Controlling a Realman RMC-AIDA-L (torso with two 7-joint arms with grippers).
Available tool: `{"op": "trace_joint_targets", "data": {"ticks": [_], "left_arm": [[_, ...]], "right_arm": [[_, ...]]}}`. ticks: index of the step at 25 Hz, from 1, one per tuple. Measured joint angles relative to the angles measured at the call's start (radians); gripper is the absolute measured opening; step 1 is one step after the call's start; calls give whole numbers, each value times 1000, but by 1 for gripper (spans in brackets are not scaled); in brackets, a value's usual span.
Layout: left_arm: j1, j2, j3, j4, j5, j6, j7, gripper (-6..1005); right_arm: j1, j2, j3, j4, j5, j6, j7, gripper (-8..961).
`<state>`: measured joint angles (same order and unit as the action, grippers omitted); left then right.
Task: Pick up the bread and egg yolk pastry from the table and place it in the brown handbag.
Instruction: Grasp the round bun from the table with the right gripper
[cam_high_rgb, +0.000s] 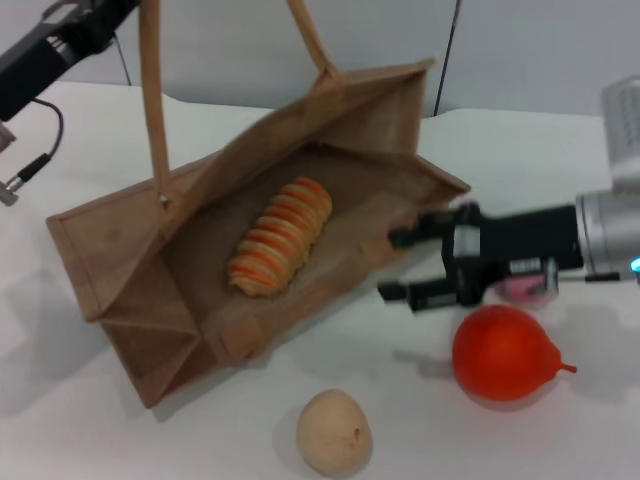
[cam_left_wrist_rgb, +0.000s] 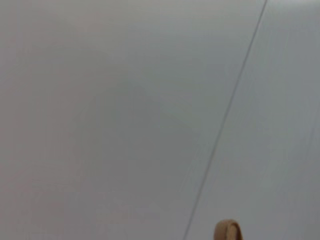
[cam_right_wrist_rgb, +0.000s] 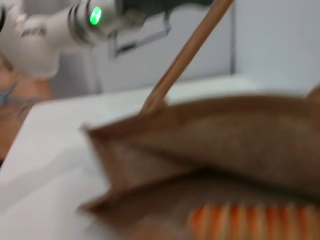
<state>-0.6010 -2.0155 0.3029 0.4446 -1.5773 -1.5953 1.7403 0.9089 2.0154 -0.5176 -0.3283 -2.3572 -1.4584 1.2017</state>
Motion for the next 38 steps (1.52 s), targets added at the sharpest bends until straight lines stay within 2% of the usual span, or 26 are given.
{"op": "trace_joint_targets", "data": {"ticks": [8, 14, 25, 38], "left_arm": [[13, 0, -29, 3, 1, 1, 5, 97], [10, 0, -30, 5, -1, 2, 5, 97], [1, 0, -33, 3, -1, 12, 4, 97], [-47, 0, -19, 2, 9, 8, -11, 96]], "right_arm": [[-9, 4, -223, 7, -1, -8, 68, 746], [-10, 8, -330, 13, 0, -10, 104, 746], [31, 9, -372, 56, -1, -45, 111, 750], [154, 22, -426, 190, 0, 61, 122, 754]]}}
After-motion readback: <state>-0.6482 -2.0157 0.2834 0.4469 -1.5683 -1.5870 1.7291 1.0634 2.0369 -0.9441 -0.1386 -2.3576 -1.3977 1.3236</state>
